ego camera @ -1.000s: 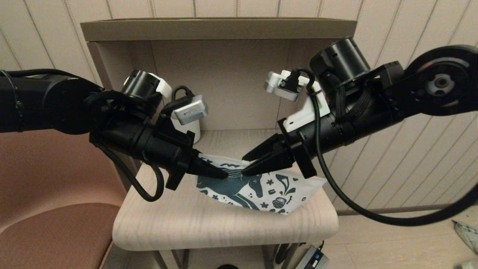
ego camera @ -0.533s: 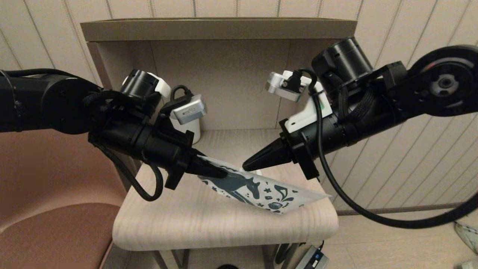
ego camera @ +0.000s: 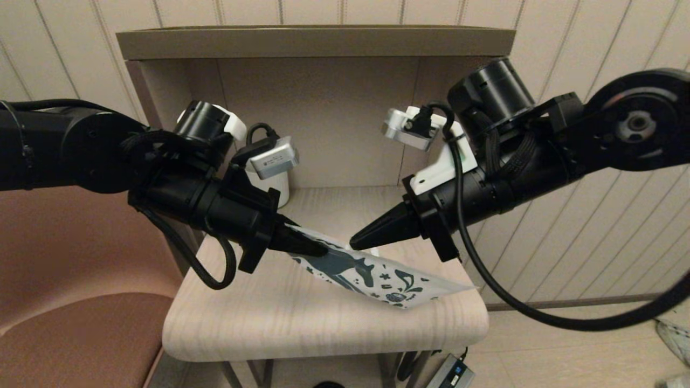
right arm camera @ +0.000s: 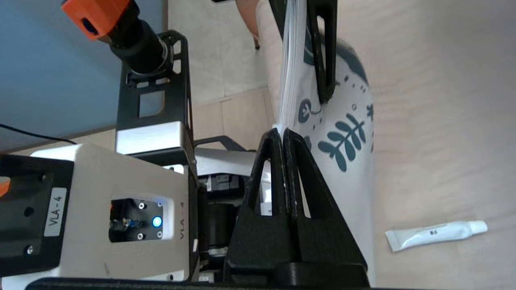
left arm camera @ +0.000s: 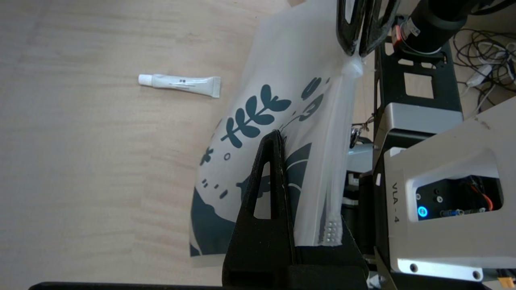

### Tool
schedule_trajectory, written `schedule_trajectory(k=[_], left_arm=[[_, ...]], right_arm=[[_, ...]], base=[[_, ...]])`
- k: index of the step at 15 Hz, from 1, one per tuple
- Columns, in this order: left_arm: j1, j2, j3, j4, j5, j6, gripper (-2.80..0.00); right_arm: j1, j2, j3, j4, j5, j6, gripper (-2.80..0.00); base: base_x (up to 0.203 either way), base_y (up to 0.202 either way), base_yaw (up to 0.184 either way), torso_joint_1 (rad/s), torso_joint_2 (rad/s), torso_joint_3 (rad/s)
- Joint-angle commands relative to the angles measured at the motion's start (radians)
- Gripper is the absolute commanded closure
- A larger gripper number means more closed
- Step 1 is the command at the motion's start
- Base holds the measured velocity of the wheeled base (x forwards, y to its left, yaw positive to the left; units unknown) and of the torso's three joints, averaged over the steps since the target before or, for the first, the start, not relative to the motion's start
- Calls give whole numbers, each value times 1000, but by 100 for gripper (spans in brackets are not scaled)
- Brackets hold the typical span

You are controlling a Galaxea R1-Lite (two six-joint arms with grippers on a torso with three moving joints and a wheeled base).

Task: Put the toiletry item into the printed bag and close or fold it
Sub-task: Open the storage bag

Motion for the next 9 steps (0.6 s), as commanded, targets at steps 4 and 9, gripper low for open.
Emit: schedule_trajectory(k=[4, 9], left_arm=[[0, 3, 3, 1, -5, 4, 0], [1, 4, 3, 0, -5, 6, 0]], right_arm=[[-1, 5, -7, 2, 3, -1, 0], [-2, 2, -15, -21, -1, 17, 0]], base=[[0, 0, 0, 0, 0, 0], [0, 0, 0, 0, 0, 0]])
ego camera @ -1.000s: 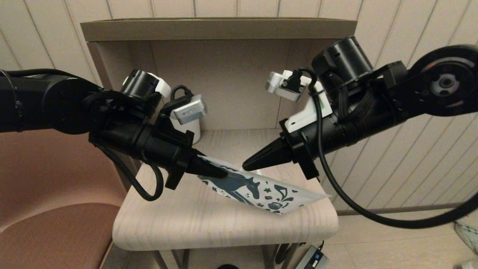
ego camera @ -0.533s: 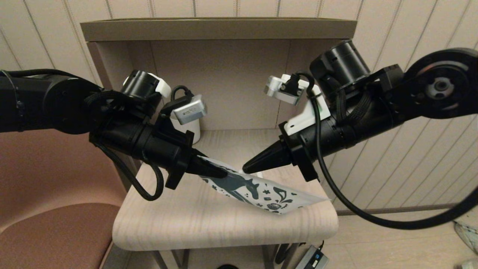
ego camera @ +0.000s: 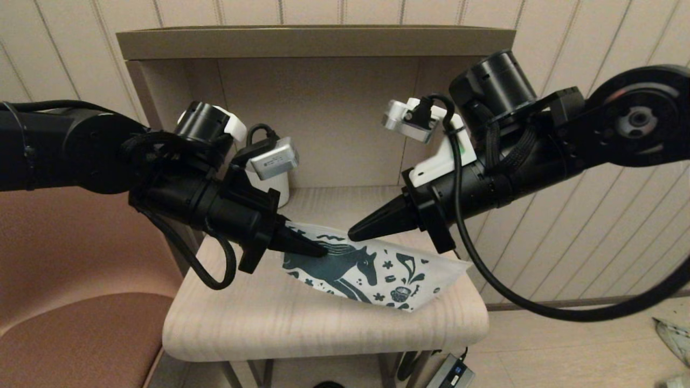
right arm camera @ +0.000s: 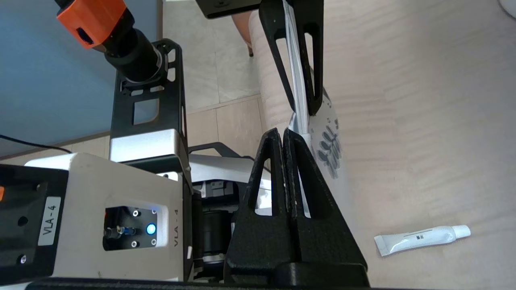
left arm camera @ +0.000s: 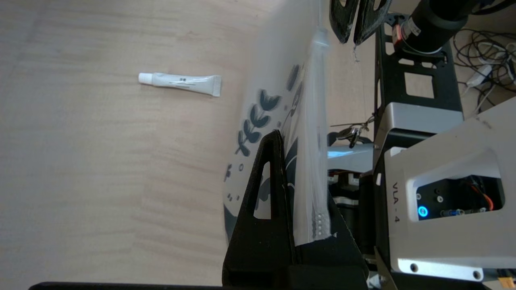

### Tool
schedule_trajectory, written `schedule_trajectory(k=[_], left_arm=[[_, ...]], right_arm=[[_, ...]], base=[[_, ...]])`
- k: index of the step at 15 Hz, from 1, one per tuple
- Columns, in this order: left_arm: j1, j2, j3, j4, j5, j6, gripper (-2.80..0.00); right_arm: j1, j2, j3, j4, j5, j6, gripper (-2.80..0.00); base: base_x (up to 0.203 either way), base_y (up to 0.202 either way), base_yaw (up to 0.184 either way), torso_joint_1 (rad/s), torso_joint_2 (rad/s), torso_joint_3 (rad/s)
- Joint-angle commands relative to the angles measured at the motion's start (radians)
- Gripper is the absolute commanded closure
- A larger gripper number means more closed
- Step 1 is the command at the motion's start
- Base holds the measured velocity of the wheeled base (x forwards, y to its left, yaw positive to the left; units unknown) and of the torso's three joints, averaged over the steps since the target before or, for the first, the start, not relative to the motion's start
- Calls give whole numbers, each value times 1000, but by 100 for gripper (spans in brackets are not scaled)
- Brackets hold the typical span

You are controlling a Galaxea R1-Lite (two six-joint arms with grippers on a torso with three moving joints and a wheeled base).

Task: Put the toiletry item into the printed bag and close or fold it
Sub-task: Open the storage bag

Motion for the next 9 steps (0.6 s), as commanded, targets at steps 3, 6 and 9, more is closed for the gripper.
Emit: schedule_trajectory(k=[3, 6, 9], left_arm=[[0, 2, 2, 3, -5, 4, 0], [0, 4, 2, 3, -5, 4, 0], [-2, 4, 3, 2, -5, 6, 0]], right_arm=[[1, -8, 21, -9, -1, 0, -280], [0, -10, 30, -55, 2, 4, 0], [0, -10, 30, -55, 2, 4, 0]], base=[[0, 0, 0, 0, 0, 0], [0, 0, 0, 0, 0, 0], [0, 0, 0, 0, 0, 0]])
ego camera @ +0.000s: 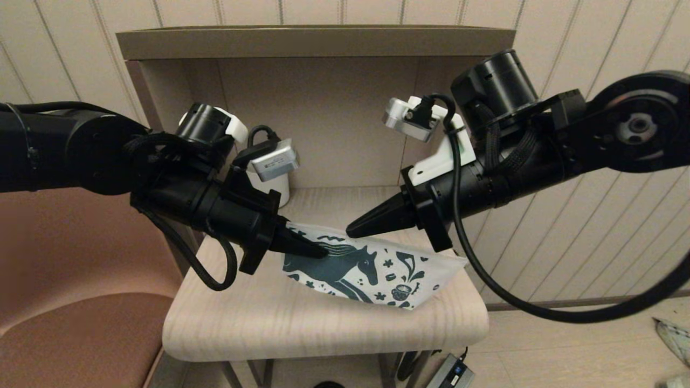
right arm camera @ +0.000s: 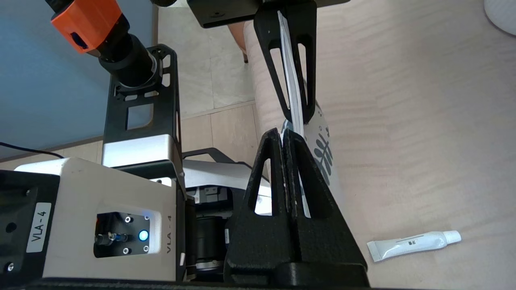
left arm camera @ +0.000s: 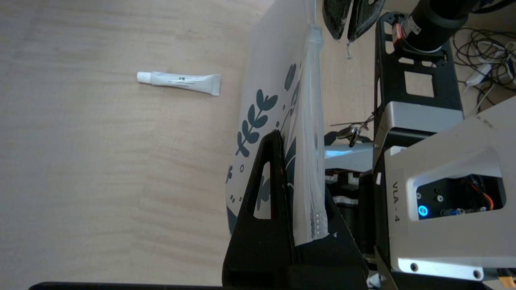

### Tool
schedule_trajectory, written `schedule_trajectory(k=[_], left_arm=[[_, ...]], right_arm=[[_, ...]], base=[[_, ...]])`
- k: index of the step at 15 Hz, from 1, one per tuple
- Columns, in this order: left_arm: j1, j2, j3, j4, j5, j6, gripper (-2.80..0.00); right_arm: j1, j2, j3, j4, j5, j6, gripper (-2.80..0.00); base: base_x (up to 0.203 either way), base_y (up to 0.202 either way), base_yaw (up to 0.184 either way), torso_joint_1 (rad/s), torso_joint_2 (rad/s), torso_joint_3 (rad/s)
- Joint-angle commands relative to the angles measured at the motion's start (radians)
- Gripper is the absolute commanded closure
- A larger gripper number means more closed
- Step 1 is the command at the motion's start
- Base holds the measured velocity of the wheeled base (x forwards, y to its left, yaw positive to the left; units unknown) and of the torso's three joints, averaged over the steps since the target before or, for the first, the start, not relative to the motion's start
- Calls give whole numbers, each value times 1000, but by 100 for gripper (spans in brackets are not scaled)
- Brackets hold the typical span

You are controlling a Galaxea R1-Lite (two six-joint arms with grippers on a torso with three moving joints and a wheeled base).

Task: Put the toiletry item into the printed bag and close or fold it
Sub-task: Open the storage bag

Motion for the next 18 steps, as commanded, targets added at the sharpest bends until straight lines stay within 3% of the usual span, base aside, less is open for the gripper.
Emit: schedule_trajectory(k=[1, 9, 10, 18], left_arm=[[0, 1, 0, 3, -5, 3, 0], [-1, 0, -1, 3, -5, 3, 0], [0, 0, -1, 3, -5, 3, 0], [0, 0, -2, -1, -5, 3, 0]], right_arm=[[0, -3, 0, 3, 5, -3, 0], [-9, -23, -4, 2, 5, 7, 0], [-9, -23, 2, 2, 4, 7, -280], [-9, 7, 9, -3, 3, 8, -280]], base=[[0, 0, 0, 0, 0, 0], [0, 0, 0, 0, 0, 0], [0, 0, 0, 0, 0, 0], [0, 0, 0, 0, 0, 0]])
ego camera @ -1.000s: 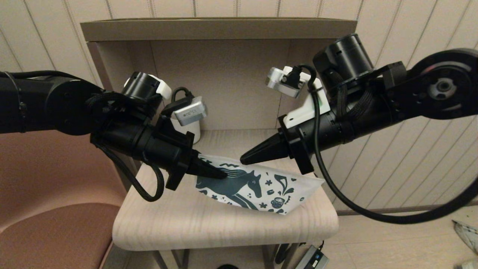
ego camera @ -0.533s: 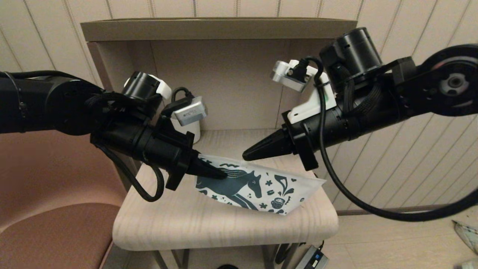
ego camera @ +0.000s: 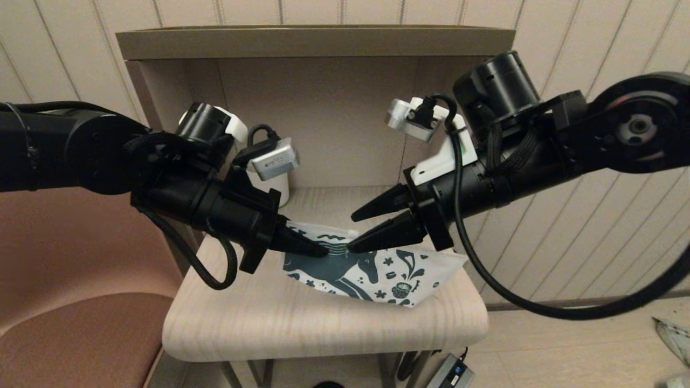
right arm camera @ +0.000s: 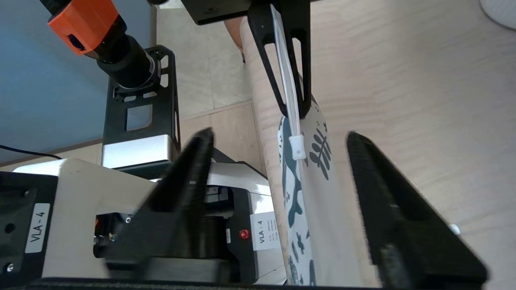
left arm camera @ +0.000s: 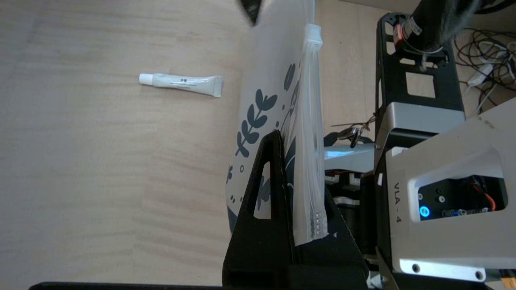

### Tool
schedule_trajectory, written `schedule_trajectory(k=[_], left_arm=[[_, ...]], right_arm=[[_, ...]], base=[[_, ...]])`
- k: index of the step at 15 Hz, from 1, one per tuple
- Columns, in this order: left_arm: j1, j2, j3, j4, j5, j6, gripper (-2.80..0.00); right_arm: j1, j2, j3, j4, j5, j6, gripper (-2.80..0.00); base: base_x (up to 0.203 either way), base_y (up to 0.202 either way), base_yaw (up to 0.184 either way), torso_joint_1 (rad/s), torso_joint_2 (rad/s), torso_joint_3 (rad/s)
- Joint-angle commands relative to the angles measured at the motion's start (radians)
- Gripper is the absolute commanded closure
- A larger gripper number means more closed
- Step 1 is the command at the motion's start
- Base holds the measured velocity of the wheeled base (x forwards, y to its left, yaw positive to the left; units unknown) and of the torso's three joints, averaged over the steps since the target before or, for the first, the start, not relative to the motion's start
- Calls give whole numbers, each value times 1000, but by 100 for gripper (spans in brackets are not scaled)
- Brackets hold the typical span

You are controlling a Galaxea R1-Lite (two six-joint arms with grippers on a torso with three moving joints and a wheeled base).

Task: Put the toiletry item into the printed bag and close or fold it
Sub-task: Open the storage bag

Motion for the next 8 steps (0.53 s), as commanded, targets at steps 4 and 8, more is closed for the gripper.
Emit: schedule_trajectory(k=[4, 8], left_arm=[[1, 0, 1, 3, -5, 4, 0], [5, 1, 3, 1, -5, 4, 0]], right_arm=[[1, 18, 1, -19, 3, -3, -280], [1, 20, 24, -29, 4, -3, -280]], base=[[0, 0, 0, 0, 0, 0], [0, 0, 0, 0, 0, 0]])
